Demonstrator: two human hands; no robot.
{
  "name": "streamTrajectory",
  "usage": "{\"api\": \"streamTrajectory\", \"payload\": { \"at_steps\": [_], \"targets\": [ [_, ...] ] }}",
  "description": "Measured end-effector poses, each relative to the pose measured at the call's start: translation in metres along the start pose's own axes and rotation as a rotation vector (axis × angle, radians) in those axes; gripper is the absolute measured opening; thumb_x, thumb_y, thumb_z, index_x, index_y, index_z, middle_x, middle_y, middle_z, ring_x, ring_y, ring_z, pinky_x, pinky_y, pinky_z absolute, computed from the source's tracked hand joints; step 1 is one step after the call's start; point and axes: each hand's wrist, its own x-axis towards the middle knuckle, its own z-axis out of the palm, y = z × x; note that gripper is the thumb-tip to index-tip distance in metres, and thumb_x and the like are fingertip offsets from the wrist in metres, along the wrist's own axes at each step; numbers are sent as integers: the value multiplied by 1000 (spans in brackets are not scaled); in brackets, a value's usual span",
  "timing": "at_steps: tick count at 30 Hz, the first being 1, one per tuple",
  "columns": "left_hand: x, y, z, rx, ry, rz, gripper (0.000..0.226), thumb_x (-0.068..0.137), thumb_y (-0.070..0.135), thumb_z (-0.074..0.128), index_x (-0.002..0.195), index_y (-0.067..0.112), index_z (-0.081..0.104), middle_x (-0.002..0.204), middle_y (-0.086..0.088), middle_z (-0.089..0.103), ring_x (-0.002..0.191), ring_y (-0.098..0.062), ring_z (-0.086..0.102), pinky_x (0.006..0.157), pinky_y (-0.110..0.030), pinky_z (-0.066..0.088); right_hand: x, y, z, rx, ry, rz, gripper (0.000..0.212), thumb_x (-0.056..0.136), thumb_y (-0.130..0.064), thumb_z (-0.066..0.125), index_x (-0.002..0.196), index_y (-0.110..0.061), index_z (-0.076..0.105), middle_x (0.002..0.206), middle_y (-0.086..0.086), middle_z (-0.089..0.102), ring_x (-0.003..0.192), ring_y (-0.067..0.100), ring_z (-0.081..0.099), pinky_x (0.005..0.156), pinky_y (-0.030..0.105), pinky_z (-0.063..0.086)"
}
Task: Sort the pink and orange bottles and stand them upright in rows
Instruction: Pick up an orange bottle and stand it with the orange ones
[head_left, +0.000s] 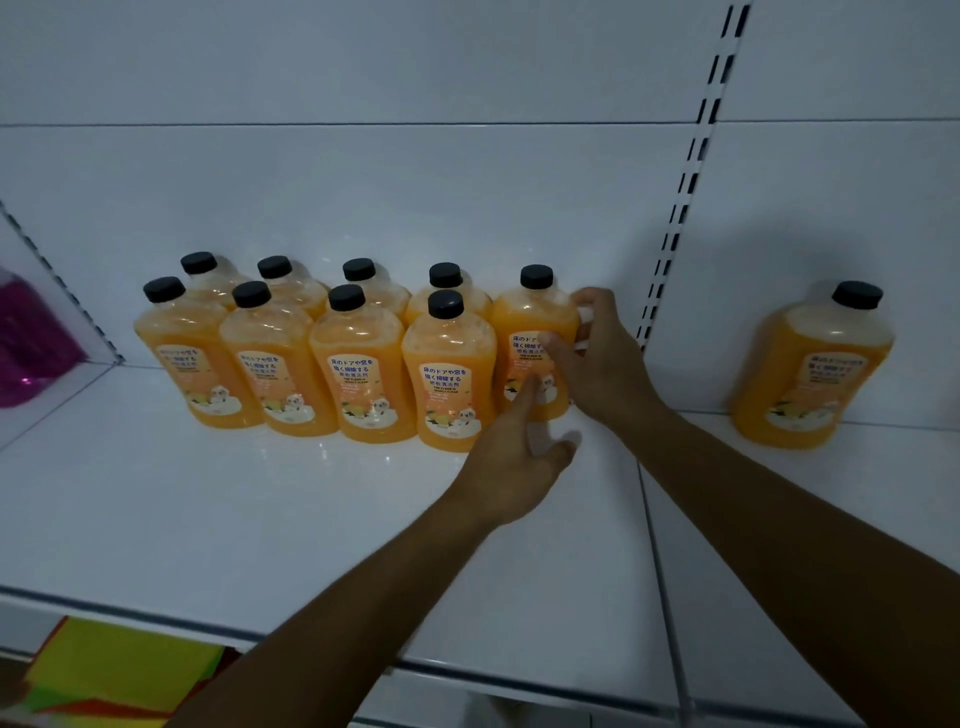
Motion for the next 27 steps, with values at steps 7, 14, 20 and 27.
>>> {"api": "streamTrajectory", "payload": {
  "at_steps": [7,14,20,27],
  "targets": [
    [-1,-12,12,-13,-52,-33,69,95,39,57,153,30,21,159,16,19,147,-15,21,116,-41,28,-9,1,-8,-42,-34,84,55,90,-38,64,133,-19,36,107,-2,53,92,13,55,76,29,48],
    [21,9,53,-36,-143,-11,67,93,31,62,151,21,29,154,3,36,137,-15,39,102,-23,35,-47,32,-84,-147,155,144,25,90,-32,66,107,-15,57,90,-3,63,81,12,63,70,24,53],
    [46,42,103,-70,-243,55,70,91,29,66,151,25,29,152,5,37,130,-12,45,103,-26,40,-67,63,-166,-331,411,186,20,83,-29,70,90,-19,54,83,-3,61,74,15,59,69,39,55],
    [75,56,134,-136,-282,12,71,91,21,66,150,20,28,148,0,41,126,-17,47,97,-26,42,-44,91,-212,-257,318,258,72,80,-31,77,139,-23,37,137,3,46,116,13,47,89,24,39]
  ]
}}
